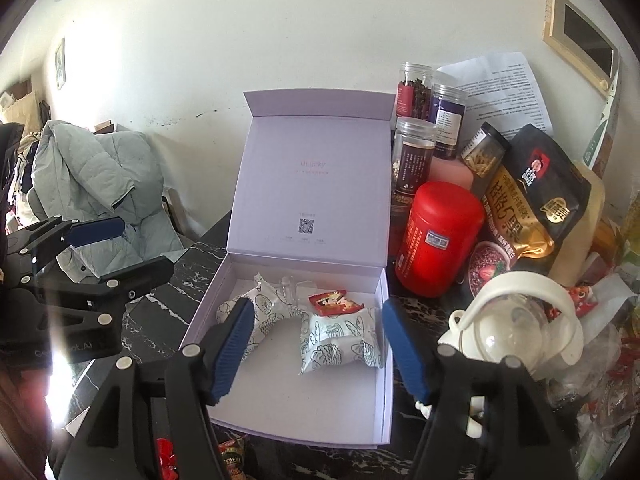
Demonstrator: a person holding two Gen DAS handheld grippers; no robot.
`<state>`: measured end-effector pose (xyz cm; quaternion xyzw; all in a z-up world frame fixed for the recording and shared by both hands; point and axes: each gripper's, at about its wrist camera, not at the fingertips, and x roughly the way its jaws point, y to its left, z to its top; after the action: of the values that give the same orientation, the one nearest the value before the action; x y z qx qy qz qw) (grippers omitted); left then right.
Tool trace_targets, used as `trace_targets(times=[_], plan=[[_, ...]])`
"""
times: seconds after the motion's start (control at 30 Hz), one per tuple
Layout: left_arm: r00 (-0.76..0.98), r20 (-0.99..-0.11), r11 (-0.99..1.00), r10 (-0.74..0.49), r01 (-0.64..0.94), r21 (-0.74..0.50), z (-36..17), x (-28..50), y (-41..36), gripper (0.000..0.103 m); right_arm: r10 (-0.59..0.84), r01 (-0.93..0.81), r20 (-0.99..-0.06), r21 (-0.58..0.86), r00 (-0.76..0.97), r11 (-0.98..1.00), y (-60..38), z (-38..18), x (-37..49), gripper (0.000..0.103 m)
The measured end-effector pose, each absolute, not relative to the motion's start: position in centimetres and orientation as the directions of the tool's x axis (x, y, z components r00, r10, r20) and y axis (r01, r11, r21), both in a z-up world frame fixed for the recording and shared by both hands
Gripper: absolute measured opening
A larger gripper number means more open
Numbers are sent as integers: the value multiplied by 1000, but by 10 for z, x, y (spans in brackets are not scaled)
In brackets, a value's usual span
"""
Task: Organize objects
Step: 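Withdraw both open grippers from the lavender box back over the table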
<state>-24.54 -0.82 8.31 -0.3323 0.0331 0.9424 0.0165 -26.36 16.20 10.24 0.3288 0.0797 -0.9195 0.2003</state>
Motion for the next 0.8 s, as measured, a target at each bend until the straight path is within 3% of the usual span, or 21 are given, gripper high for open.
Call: trace_targets(times=[0.8], plan=[[-819, -573, -996, -33, -24, 91, 116, -173, 0, 97, -297, 389, -576, -40, -761, -920, 177, 136, -180, 79]])
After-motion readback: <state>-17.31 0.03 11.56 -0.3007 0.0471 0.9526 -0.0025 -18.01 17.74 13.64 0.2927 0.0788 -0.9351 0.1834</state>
